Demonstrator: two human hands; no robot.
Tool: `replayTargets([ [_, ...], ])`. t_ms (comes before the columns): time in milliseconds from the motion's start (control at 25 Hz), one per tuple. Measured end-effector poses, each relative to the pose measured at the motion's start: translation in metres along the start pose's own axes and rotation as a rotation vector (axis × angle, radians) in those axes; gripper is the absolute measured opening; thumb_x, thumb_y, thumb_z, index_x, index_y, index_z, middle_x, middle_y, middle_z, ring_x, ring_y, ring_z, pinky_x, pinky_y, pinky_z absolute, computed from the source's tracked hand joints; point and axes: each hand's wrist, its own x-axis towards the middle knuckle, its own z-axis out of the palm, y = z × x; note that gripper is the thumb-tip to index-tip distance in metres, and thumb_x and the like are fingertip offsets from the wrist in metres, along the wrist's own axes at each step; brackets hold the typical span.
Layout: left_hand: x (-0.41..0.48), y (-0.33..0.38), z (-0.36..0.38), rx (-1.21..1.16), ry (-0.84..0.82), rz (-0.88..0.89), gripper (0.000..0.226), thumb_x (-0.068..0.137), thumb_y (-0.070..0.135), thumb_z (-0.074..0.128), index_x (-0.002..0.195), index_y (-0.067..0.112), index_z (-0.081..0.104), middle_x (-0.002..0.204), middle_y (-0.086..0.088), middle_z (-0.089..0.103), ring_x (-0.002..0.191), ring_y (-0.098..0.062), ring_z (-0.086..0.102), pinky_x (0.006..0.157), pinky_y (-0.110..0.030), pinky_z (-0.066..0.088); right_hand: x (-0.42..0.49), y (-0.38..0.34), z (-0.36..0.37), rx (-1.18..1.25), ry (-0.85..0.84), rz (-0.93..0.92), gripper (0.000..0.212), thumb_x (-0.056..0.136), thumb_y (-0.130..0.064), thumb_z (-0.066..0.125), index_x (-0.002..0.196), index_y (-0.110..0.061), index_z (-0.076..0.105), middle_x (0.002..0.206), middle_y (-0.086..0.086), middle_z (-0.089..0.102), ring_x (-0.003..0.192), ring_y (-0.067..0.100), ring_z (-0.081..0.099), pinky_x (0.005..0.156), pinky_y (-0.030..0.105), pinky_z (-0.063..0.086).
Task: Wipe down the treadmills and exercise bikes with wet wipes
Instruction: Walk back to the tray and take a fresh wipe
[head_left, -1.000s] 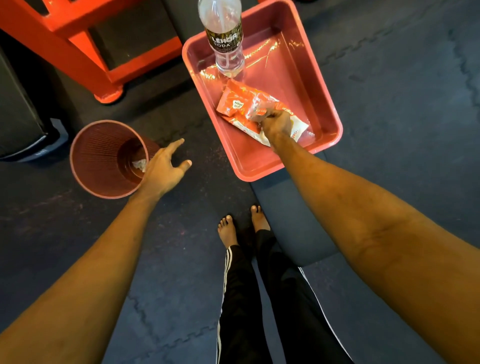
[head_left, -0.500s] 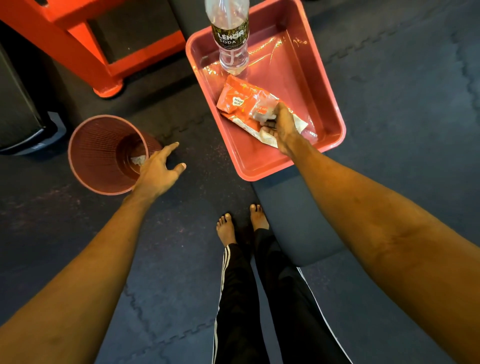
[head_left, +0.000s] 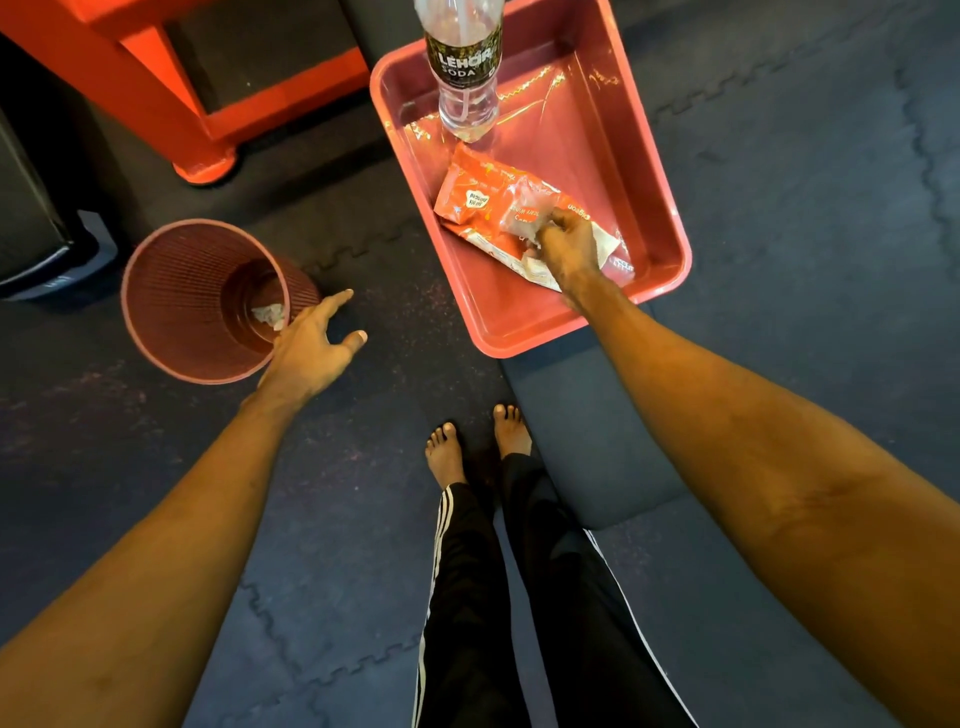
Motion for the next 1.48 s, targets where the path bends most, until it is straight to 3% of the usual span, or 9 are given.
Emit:
replayTargets([
  [240,-0.007,-0.002,-0.009,0.009,0.001,-0.015,0.064,0.095,0.037,0.067,0.153,0.037,0.039,0.157,-0.007,0.041,0.143,-0.032,0.039,0.118,-0.051,0.032,-0.027,-0.01,-0.026,-0.285,0.135,-0.107,0.029,0.089,-0.019,0.065,0.116,-0.009,0.063,0.103,0.003,0.067,0.094,0.018,0.061,0.081,0.027,0.048],
  [400,-0.028,0.003,-0.02,0.01,0.016,0.003,0.063,0.097,0.035,0.065,0.154,0.032,0.039,0.157,-0.009,0.04,0.144,-0.033,0.036,0.118,-0.051,0.03,-0.053,-0.017,-0.044,-0.241,0.127,0.042,0.037,0.08,-0.025,0.06,0.106,0.001,0.064,0.099,0.013,0.069,0.087,0.022,0.063,0.074,0.033,0.053],
  [520,-0.056,0.006,-0.039,-0.002,0.044,-0.01,0.062,0.096,0.032,0.066,0.153,0.03,0.041,0.155,-0.011,0.043,0.142,-0.034,0.04,0.117,-0.049,0.032,-0.093,-0.024,-0.055,-0.35,0.038,0.029,0.024,0.086,0.0,0.051,0.1,0.016,0.061,0.085,0.017,0.059,0.081,0.023,0.055,0.056,0.015,0.044],
  [640,-0.088,-0.001,-0.07,-0.02,0.078,-0.038,0.062,0.094,0.033,0.068,0.15,0.033,0.044,0.149,-0.011,0.051,0.135,-0.036,0.048,0.113,-0.048,0.036,-0.145,-0.057,-0.063,-0.412,-0.068,-0.032,0.028,0.085,0.004,0.051,0.092,-0.007,0.076,0.1,0.008,0.074,0.092,0.025,0.067,0.085,0.027,0.057],
  [800,-0.142,-0.015,-0.118,-0.087,0.122,-0.087,0.063,0.093,0.036,0.069,0.15,0.036,0.043,0.147,-0.012,0.051,0.134,-0.038,0.049,0.112,-0.052,0.037,-0.205,-0.12,-0.066,-0.624,-0.148,-0.229,0.026,0.092,-0.013,0.06,0.113,-0.004,0.072,0.115,0.013,0.071,0.107,0.031,0.064,0.076,0.026,0.043],
  [920,-0.194,-0.028,-0.154,-0.115,0.203,-0.15,0.065,0.093,0.037,0.068,0.151,0.039,0.04,0.151,-0.01,0.048,0.135,-0.037,0.048,0.112,-0.054,0.037,-0.239,-0.167,-0.059,-0.705,-0.228,-0.372,0.03,0.095,-0.02,0.06,0.122,-0.011,0.068,0.125,0.014,0.068,0.115,0.036,0.061,0.087,0.031,0.043],
  [1080,-0.269,-0.041,-0.194,-0.23,0.32,-0.228,0.065,0.094,0.039,0.069,0.151,0.038,0.04,0.15,-0.014,0.047,0.134,-0.038,0.048,0.111,-0.057,0.039,-0.263,-0.225,-0.032,-0.87,-0.37,-0.588,0.028,0.094,-0.005,0.056,0.119,-0.007,0.068,0.122,0.016,0.069,0.116,0.036,0.062,0.087,0.025,0.042],
  [1320,-0.413,-0.069,-0.253,-0.369,0.676,-0.342,0.063,0.093,0.032,0.071,0.151,0.031,0.045,0.145,-0.017,0.051,0.131,-0.035,0.052,0.109,-0.046,0.042,-0.358,-0.333,0.055,-0.961,-0.575,-0.912,0.05,0.089,-0.03,0.075,0.13,-0.005,0.062,0.131,0.013,0.064,0.122,0.031,0.06,0.103,0.035,0.045],
  [1480,-0.517,-0.089,-0.284,-0.4,0.876,-0.392,0.063,0.094,0.029,0.072,0.151,0.026,0.045,0.147,-0.014,0.052,0.133,-0.033,0.051,0.11,-0.045,0.042,-0.453,-0.378,0.118,-0.981,-0.716,-1.156,0.061,0.089,-0.027,0.076,0.138,0.0,0.053,0.138,0.018,0.058,0.127,0.032,0.056,0.103,0.033,0.041],
])
